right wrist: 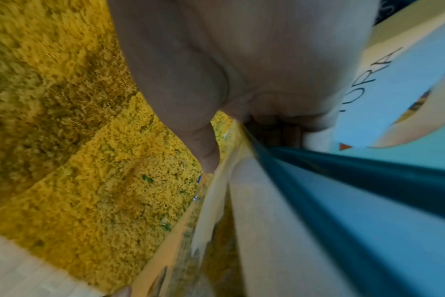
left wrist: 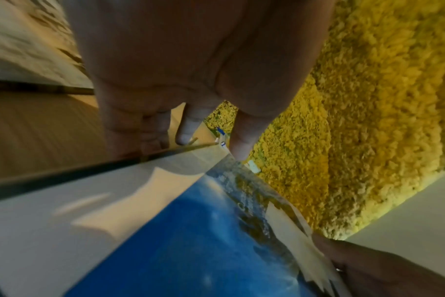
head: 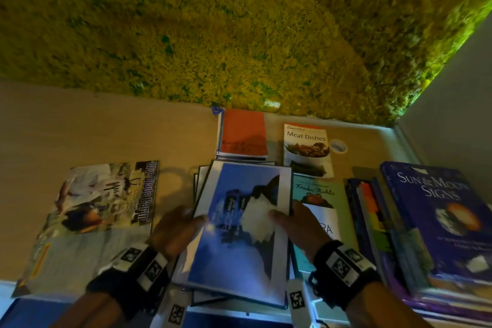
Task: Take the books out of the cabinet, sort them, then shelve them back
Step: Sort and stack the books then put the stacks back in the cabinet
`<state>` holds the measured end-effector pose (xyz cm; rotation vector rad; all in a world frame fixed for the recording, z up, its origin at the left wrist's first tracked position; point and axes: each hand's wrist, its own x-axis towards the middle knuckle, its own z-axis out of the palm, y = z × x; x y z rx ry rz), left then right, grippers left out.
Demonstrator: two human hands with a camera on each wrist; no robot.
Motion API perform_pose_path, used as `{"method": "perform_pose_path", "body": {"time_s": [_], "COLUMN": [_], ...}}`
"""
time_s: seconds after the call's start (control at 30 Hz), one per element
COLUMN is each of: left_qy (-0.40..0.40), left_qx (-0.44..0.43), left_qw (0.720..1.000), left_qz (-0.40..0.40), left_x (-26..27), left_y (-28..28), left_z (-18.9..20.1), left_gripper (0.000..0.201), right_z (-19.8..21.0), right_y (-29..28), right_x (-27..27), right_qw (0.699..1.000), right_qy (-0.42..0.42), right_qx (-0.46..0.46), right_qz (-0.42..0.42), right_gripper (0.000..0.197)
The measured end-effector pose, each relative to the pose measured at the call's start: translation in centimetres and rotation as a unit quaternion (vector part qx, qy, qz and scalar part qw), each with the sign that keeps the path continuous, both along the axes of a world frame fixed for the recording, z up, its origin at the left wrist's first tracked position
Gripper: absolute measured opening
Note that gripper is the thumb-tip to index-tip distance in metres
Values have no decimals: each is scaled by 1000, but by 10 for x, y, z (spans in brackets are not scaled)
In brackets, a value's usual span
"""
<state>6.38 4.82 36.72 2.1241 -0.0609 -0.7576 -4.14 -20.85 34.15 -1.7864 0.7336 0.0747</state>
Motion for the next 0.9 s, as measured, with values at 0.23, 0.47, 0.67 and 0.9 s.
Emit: {"method": "perform_pose_path", "body": {"time_s": [0.23,0.47,0.67,0.9], "left_qy": [93,19,0,-166], "left_qx": [-93,-55,-398,-346], "left_qw": [986,998,917,919], "left_qz": [102,-14,23,87], "left_x": [22,18,-2,28], "left_y": [13,10,40,65], "left_z": [-14,-4,48,61], "left_gripper": [46,33,54,65], "right_z": [-24,15,75,76], "right_y": [-12,8,10,35], "right_x": [10,-8,10,24], "right_qw": [999,999,972,975], "right_qy": [28,-33,-233,-169], "right_qx": [-35,41,17,-3], "right_qz": [5,10,-1,143], "right_gripper": [84,57,52,83]}}
